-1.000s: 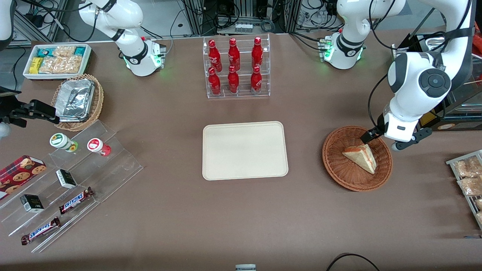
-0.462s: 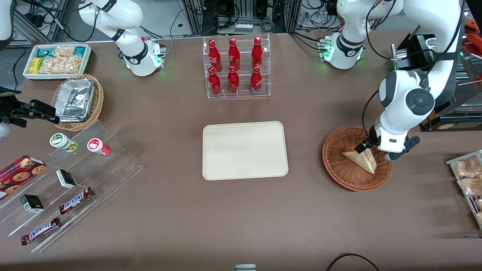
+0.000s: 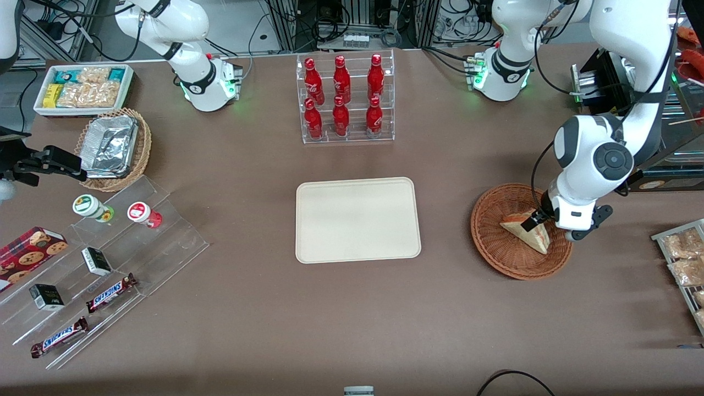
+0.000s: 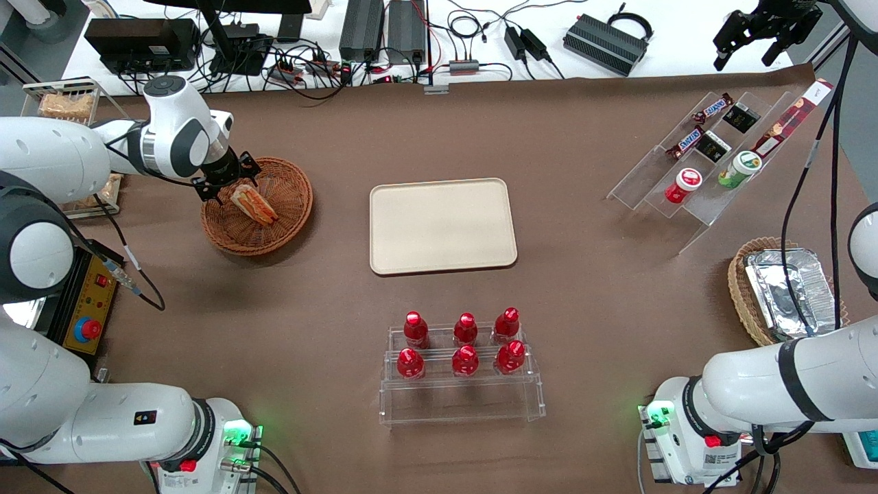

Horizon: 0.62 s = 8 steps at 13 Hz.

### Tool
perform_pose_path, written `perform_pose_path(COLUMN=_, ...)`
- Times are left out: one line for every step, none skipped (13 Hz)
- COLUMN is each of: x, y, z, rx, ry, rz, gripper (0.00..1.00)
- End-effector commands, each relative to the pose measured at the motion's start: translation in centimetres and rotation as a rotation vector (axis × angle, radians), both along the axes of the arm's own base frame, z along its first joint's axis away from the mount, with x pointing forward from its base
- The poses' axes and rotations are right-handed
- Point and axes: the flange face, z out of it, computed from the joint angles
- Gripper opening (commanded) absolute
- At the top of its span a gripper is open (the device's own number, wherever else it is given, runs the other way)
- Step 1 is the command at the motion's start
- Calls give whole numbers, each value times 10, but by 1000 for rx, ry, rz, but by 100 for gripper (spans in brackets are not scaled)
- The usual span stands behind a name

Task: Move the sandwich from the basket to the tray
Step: 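Lower the left gripper and close it on the triangular sandwich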

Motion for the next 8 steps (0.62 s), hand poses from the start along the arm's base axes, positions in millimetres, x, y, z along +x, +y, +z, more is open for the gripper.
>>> perform_pose_path(x=4, y=-2, z=-12, rx=-1, ry=-25, rz=52, gripper=100)
perform_pose_path(x=4, y=-7, z=-17, rx=-1, ry=-21, rz=61, gripper=100)
perform_pose_path(x=4, y=-8, z=-20, rx=-2, ry=-21, rz=62, gripper=100)
perform_pose_path(x=4, y=-8, z=-20, rx=-2, ry=-23, rz=62, gripper=93)
perform_pose_path(x=4, y=-8, z=-19, rx=-2, ry=-24, rz=65, gripper=70)
perform_pose_path(x=5, y=-8, z=-19, rx=-2, ry=-22, rz=71, gripper=26)
perform_pose_path(x=5, y=-8, z=-17, rx=-1, ry=-20, rz=69, gripper=0)
perform_pose_path(x=6, y=-8, z=-14, rx=0, ry=-19, rz=65, gripper=0)
